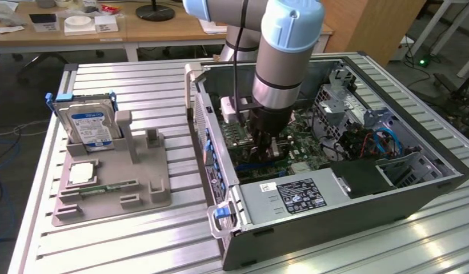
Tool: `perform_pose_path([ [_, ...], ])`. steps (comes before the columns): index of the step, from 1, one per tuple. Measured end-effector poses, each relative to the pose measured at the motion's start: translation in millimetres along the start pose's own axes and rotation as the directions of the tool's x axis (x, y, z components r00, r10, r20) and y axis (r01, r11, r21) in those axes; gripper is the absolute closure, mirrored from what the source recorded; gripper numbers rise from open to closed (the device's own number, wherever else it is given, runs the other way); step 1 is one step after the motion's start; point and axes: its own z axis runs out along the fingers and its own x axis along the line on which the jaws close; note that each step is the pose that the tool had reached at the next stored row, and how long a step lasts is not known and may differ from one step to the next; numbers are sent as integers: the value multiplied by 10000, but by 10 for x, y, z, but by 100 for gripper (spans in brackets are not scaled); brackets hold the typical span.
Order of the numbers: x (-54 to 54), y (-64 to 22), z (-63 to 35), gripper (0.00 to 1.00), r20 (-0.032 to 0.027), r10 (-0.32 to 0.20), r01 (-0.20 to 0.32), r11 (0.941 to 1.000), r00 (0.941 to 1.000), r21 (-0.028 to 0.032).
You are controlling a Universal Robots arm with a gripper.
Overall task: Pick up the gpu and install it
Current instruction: 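Insert the gpu into the slot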
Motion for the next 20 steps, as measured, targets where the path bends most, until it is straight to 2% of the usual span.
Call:
perform_pose_path([
  [20,1,4,20,72,2,0,0,10000,10000,0],
])
